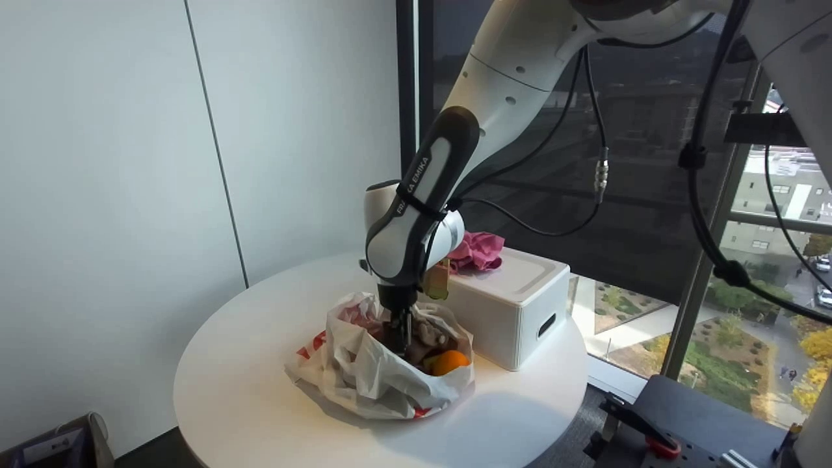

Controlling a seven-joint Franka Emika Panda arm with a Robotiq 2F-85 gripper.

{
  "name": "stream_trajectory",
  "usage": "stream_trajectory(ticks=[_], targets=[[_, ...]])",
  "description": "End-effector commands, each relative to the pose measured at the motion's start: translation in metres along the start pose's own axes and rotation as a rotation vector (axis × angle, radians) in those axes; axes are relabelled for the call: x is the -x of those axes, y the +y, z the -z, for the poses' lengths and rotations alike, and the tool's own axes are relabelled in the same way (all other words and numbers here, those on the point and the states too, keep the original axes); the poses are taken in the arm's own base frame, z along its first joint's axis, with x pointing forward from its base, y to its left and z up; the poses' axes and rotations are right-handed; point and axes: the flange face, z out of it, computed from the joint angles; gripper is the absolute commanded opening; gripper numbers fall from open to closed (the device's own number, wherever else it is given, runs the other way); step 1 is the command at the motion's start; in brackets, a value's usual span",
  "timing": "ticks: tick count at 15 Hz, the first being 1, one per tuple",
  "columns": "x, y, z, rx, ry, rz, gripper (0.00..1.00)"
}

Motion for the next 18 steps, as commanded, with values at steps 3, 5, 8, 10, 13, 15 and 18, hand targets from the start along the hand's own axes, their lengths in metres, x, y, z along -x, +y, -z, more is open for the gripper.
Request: stream_trajectory(ticks=[3, 5, 8, 10, 13, 15, 18], targets=[[-0.008, 0.006, 0.008, 0.028, 0.018, 0.013, 0.35], [-0.006, 0.007, 0.018, 0.001, 0.015, -0.016, 0.22], [0.002, 0.006, 0.045, -0.082, 0.013, -0.080, 0.12], [0.008, 0.009, 0.076, -0.128, 0.036, -0.129, 0.17], [0.019, 0.018, 0.137, -0.155, 0.158, -0.202, 0.15], [0.034, 0.030, 0.181, -0.119, 0.264, -0.262, 0.16], [0.067, 0.055, 0.244, -0.018, 0.388, -0.351, 0.16]])
